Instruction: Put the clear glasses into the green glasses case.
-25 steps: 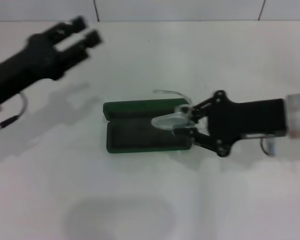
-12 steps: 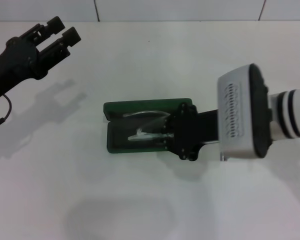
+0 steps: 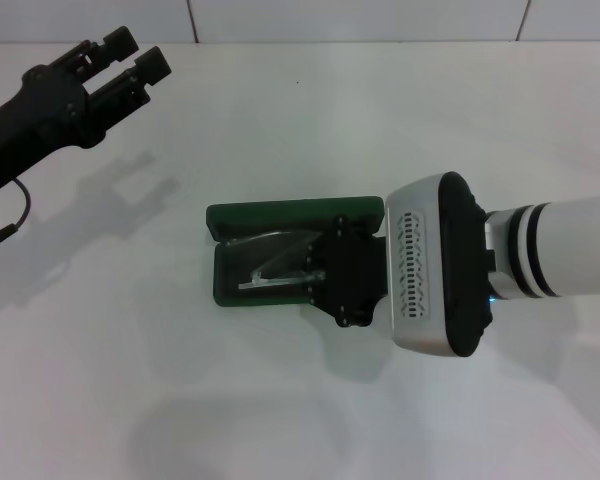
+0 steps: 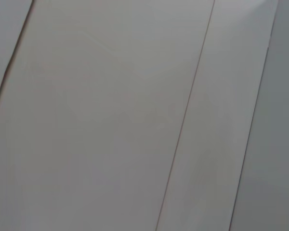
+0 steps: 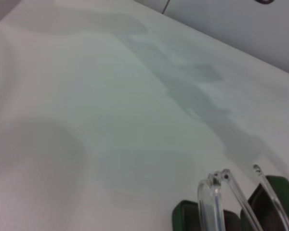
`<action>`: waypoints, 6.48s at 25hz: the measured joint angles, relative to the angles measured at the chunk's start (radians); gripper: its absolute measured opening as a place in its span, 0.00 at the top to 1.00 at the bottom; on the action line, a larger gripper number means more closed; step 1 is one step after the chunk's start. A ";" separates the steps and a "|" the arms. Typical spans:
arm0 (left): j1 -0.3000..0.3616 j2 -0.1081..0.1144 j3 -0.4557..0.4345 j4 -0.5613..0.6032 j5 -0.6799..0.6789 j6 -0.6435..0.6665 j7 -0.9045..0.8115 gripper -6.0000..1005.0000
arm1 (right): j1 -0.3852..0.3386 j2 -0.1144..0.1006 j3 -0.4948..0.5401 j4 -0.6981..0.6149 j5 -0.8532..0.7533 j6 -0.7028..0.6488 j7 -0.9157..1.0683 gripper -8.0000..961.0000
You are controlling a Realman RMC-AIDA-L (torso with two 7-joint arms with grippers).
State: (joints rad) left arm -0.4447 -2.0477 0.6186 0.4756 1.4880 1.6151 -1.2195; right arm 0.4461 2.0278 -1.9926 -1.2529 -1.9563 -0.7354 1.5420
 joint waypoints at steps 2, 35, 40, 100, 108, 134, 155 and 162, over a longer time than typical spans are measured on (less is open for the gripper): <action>-0.001 0.000 0.000 0.000 0.000 0.000 0.000 0.41 | 0.006 0.000 -0.011 0.006 -0.018 0.016 0.011 0.87; -0.013 -0.003 0.000 0.000 0.016 -0.002 0.000 0.42 | 0.013 0.000 -0.081 0.029 -0.109 0.126 0.067 0.87; -0.012 -0.003 0.000 0.000 0.022 -0.002 0.000 0.42 | 0.006 0.000 -0.080 0.030 -0.106 0.129 0.067 0.87; -0.276 -0.033 0.467 -0.002 0.310 -0.494 -0.351 0.43 | 0.077 -0.018 1.240 0.766 0.642 -0.657 -0.438 0.43; -0.250 -0.031 0.482 0.019 0.296 -0.464 -0.352 0.43 | 0.082 -0.018 1.240 0.767 0.642 -0.650 -0.451 0.42; -0.097 -0.041 0.490 0.061 0.271 -0.432 -0.221 0.44 | 0.097 -0.016 1.233 0.751 0.642 -0.626 -0.462 0.38; -0.004 -0.042 0.505 0.063 0.228 -0.352 -0.018 0.45 | 0.105 -0.017 1.189 0.733 0.642 -0.627 -0.458 0.34; 0.012 -0.041 0.498 0.069 0.170 -0.295 0.014 0.45 | 0.109 -0.017 1.156 0.727 0.641 -0.639 -0.456 0.33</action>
State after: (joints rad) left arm -0.4323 -2.0885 1.1165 0.5443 1.6583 1.3199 -1.2058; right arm 0.5547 2.0107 -0.8368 -0.5263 -1.3150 -1.3741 1.0864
